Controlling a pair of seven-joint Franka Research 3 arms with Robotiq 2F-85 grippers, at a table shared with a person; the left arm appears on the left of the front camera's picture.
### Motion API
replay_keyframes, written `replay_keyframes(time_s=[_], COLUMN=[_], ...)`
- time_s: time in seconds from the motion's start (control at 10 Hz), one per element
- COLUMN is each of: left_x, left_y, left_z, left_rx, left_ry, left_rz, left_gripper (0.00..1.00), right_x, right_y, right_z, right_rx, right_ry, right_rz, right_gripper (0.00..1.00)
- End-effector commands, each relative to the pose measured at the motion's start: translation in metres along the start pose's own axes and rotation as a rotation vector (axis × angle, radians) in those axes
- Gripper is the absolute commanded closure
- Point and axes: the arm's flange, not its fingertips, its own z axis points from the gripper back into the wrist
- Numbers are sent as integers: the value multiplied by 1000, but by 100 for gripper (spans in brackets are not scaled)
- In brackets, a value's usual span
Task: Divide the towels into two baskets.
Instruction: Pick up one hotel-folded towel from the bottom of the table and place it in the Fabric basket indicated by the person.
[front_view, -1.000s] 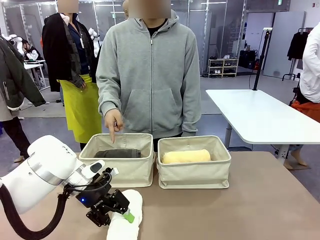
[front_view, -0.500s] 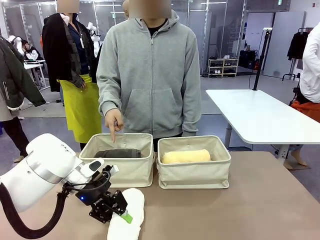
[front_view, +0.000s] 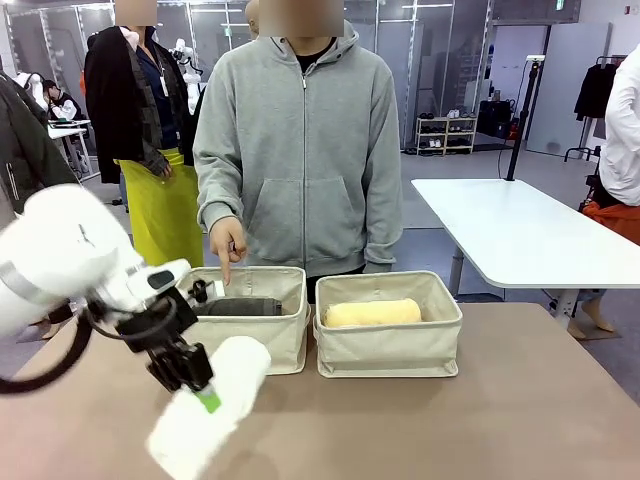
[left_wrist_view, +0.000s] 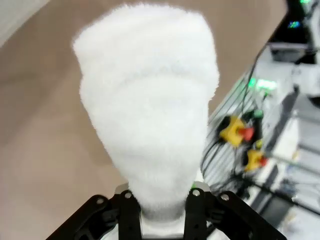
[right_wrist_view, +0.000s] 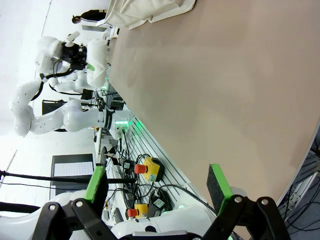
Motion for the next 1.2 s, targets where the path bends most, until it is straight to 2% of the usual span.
replay_keyframes(time_s=[0.0,0.3,0.4,0.5,0.6,0.7,0.8,0.9,1.0,1.1], left_x=[21,46,46,38,49,49,52,62,81,108], left_y=[-10,-25,-28,-33,-36,-36,-36,-42,-38,-28], left_z=[33,50,49,49,51,51,49,61,84,104], left_rx=[150,270,358,384,302,302,341,516,629,719], left_ry=[97,182,163,114,205,205,185,142,100,96], left_rz=[-259,-608,-654,-619,-588,-588,-623,-676,-710,-803], left_gripper=[85,85,85,85,85,85,67,67,67,67], right_x=[-3,-3,-3,-3,-3,-3,-3,-3,-3,-3], right_y=[3,3,3,3,3,3,3,3,3,3], right_z=[0,0,0,0,0,0,0,0,0,0], right_rx=[-14,-14,-14,-14,-14,-14,-14,-14,-14,-14], right_ry=[6,6,6,6,6,6,6,6,6,6], right_rz=[-6,-6,-6,-6,-6,-6,-6,-6,-6,-6], right_gripper=[0,0,0,0,0,0,0,0,0,0])
